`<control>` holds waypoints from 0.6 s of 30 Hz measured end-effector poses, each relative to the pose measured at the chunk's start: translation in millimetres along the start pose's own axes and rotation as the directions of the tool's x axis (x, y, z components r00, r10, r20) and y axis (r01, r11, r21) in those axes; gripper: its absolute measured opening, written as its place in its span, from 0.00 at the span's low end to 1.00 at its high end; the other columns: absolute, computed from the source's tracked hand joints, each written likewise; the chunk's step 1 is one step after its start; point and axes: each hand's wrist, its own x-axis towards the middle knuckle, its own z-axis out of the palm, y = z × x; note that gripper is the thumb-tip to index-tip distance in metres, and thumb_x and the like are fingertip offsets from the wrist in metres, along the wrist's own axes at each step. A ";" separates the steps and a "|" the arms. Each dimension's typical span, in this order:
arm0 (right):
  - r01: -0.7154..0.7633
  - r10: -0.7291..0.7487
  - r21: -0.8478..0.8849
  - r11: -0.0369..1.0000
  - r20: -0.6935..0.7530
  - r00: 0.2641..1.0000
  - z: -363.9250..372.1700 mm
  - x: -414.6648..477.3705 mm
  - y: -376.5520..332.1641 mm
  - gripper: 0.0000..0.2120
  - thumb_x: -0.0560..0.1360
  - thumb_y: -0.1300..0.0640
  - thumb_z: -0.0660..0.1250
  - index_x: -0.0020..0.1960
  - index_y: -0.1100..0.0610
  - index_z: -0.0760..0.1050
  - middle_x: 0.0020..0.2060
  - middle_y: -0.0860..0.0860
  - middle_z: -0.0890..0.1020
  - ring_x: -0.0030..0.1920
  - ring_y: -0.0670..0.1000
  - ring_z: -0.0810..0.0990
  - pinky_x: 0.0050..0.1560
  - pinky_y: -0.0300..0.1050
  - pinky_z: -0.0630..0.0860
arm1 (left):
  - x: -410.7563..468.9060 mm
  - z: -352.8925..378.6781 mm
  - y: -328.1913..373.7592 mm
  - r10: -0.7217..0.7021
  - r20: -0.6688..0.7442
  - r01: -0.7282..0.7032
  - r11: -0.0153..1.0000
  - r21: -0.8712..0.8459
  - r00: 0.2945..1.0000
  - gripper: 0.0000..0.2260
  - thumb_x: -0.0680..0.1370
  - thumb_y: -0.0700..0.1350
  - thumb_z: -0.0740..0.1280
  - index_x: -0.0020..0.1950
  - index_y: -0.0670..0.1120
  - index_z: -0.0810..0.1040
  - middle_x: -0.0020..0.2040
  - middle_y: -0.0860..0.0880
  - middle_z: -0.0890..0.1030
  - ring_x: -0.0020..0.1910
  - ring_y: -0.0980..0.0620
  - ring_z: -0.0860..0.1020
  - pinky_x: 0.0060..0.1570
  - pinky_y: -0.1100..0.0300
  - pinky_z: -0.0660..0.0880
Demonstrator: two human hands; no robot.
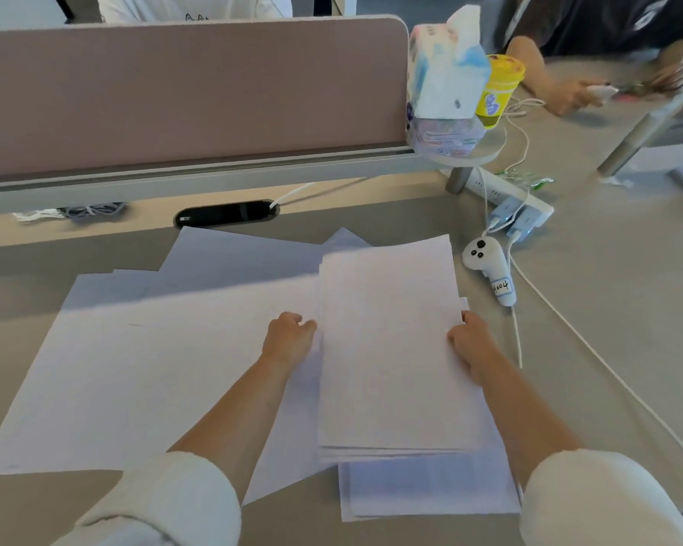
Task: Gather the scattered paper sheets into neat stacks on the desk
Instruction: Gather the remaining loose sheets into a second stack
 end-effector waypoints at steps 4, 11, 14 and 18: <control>-0.061 0.041 -0.143 0.988 -0.137 0.990 -23.5 -7.8 28.4 0.15 0.74 0.68 0.55 0.60 0.64 0.70 0.36 0.54 0.70 0.37 0.54 0.69 0.35 0.41 0.64 | -8.9 20.7 5.8 -0.030 0.104 0.026 0.999 0.043 0.994 0.10 0.74 0.41 0.60 0.44 0.35 0.74 0.52 0.34 0.80 0.48 0.36 0.79 0.38 0.57 0.70; -0.182 0.101 -0.248 0.952 -0.309 0.946 -23.4 -17.7 47.0 0.17 0.75 0.63 0.55 0.63 0.63 0.69 0.54 0.60 0.75 0.60 0.61 0.73 0.55 0.47 0.69 | -19.4 41.8 15.4 -0.040 0.187 0.035 0.999 0.029 0.982 0.14 0.75 0.39 0.58 0.56 0.33 0.74 0.47 0.36 0.78 0.39 0.43 0.76 0.32 0.63 0.64; -0.202 0.089 -0.339 0.919 -0.322 0.943 -21.4 -19.1 49.7 0.18 0.74 0.61 0.55 0.63 0.63 0.70 0.60 0.61 0.72 0.64 0.61 0.68 0.55 0.48 0.66 | -21.2 43.0 13.1 -0.044 0.214 0.058 0.997 -0.057 0.976 0.06 0.75 0.40 0.61 0.46 0.37 0.73 0.38 0.42 0.73 0.30 0.48 0.70 0.29 0.62 0.64; -0.190 0.091 -0.301 0.934 -0.314 0.945 -23.8 -21.5 51.8 0.13 0.74 0.61 0.56 0.55 0.63 0.73 0.58 0.61 0.74 0.61 0.62 0.71 0.55 0.48 0.69 | -21.5 44.9 2.2 0.043 0.209 -0.032 0.998 -0.055 0.977 0.08 0.75 0.36 0.60 0.36 0.43 0.72 0.34 0.43 0.73 0.35 0.45 0.71 0.39 0.58 0.67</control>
